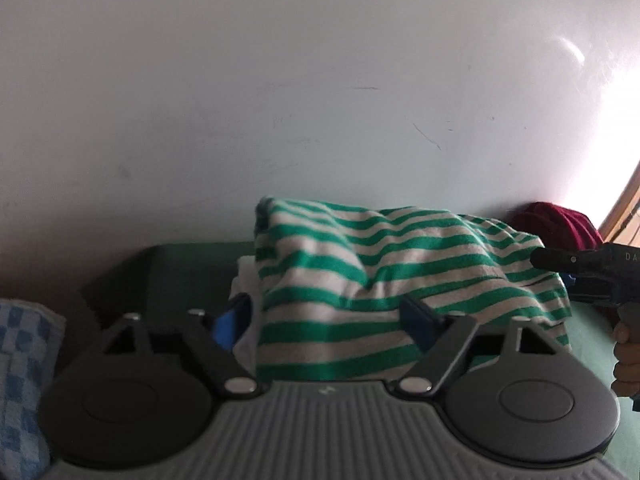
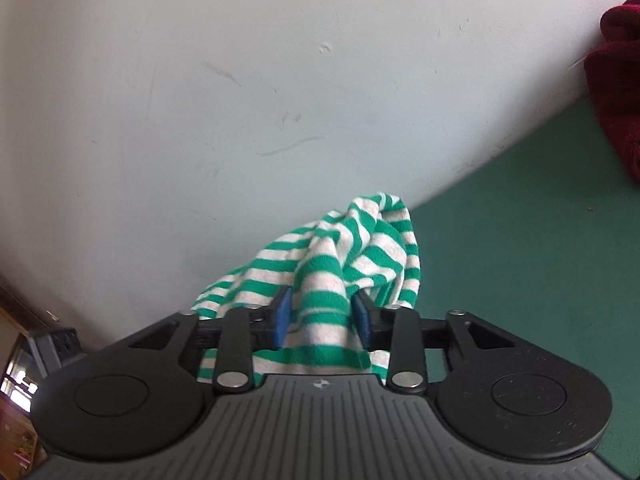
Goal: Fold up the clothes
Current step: 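Lower the folded shirt onto the bed with both grippers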
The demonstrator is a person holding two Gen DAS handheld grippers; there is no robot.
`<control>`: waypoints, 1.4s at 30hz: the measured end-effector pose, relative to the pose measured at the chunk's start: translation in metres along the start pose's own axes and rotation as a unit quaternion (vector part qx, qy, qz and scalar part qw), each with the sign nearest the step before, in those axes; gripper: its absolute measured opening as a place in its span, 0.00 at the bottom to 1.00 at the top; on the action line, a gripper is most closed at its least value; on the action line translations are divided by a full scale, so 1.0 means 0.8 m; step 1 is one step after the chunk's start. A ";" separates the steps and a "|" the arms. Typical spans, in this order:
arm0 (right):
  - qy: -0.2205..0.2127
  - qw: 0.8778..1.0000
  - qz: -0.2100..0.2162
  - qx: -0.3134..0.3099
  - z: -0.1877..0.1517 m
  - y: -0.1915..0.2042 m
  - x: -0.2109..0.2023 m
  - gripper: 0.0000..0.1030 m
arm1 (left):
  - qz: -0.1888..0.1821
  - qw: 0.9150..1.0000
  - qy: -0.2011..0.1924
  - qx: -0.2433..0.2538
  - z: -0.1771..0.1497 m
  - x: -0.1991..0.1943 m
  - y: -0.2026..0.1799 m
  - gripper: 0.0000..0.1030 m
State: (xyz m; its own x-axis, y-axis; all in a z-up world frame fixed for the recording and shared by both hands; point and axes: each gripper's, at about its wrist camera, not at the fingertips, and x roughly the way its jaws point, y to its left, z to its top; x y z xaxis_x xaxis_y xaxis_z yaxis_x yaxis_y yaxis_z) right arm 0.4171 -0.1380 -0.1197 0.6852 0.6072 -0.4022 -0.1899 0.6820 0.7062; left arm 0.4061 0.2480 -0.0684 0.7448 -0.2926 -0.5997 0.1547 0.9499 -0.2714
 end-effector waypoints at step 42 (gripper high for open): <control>-0.076 0.951 -0.160 -0.254 -0.007 0.079 0.145 0.33 | 0.095 0.990 -0.096 0.036 -0.017 0.095 -0.043 0.41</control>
State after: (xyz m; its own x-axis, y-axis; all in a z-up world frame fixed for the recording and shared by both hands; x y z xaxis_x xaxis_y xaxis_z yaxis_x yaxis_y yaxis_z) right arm 0.4805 -0.0221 -0.1254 0.8514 0.2960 -0.4330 -0.2437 0.9543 0.1731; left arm 0.4486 0.1917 -0.1148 0.8738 -0.0877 -0.4783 0.0404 0.9933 -0.1083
